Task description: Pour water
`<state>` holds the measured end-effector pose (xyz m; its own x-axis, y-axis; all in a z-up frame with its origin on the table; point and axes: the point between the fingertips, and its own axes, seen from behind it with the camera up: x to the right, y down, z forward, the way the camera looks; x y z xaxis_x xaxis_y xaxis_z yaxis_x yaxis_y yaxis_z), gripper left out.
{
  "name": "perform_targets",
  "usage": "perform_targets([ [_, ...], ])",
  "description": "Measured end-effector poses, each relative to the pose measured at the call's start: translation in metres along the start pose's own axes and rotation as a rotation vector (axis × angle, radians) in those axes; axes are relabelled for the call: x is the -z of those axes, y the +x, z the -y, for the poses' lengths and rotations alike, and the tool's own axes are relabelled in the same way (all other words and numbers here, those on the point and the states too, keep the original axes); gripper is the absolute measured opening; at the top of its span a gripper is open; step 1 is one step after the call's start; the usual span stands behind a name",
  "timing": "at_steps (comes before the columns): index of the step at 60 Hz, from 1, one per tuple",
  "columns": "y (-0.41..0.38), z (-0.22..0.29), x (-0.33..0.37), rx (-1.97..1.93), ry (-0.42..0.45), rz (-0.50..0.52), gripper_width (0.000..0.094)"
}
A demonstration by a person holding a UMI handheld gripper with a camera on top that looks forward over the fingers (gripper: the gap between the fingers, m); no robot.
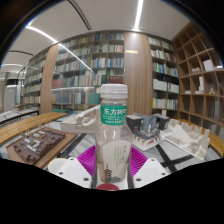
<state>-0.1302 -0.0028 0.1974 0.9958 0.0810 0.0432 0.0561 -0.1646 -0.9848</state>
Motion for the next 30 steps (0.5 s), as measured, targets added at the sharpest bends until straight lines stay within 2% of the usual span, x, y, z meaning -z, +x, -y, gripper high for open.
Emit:
perform_targets([
  [5, 0.008, -0.040, -0.003, -0.039, -0.066, -0.005, 0.0411],
  [24, -0.016, -0.140, -0.017, -0.003, -0.175, -0.013, 0.0416],
  [25, -0.017, -0.135, -0.020, -0.005, -0.138, -0.015, 0.0418],
  [30, -0.017, -0.137, -0.017, 0.011, -0.118, -0.029, 0.0439],
])
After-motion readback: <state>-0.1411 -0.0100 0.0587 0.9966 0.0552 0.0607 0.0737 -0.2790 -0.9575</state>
